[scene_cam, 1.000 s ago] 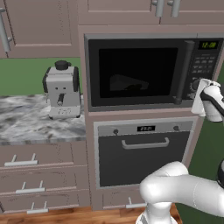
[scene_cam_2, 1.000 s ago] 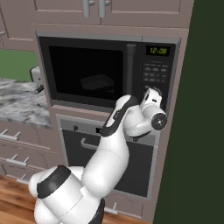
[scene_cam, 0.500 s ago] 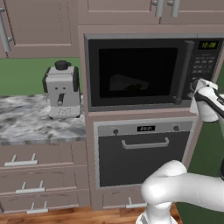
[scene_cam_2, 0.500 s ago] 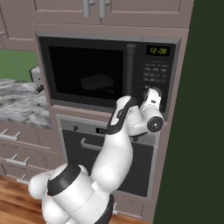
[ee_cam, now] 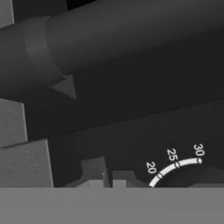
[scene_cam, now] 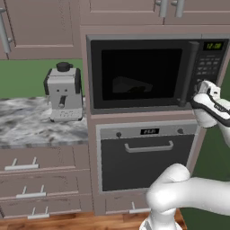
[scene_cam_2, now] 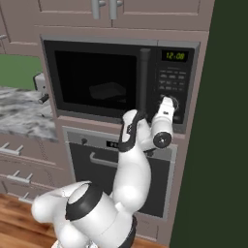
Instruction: Place the tupperware containing the shrimp and corn meal in the microwave. Close the microwave door and press the start button to reheat the meal.
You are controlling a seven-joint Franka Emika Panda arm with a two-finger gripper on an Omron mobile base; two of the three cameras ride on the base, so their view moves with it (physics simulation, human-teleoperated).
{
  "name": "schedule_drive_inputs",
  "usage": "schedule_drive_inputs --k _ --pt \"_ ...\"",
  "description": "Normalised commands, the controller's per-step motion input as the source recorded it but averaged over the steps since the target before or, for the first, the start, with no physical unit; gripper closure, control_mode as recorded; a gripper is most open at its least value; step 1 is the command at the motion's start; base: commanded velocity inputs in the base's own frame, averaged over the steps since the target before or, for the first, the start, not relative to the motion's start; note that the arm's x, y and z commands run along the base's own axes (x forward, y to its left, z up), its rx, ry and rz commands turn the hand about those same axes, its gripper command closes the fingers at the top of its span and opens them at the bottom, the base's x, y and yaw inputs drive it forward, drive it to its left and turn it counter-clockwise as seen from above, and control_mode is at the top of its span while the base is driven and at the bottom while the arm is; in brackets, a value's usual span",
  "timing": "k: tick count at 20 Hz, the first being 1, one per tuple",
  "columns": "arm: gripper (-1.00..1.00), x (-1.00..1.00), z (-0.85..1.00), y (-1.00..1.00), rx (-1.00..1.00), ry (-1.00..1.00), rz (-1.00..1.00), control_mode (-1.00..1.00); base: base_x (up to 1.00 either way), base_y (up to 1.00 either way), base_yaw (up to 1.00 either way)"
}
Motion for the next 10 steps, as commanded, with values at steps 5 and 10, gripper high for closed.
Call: schedule_drive_inputs --k 5,10 --pt "1.0 0.58 -0.22 0.0 -0.05 -0.11 0.0 -1.0 0.0 0.0 0.0" --pt "1.0 0.35 -0.34 0.01 -0.09 -0.27 -0.01 -1.0 0.0 0.0 0.0"
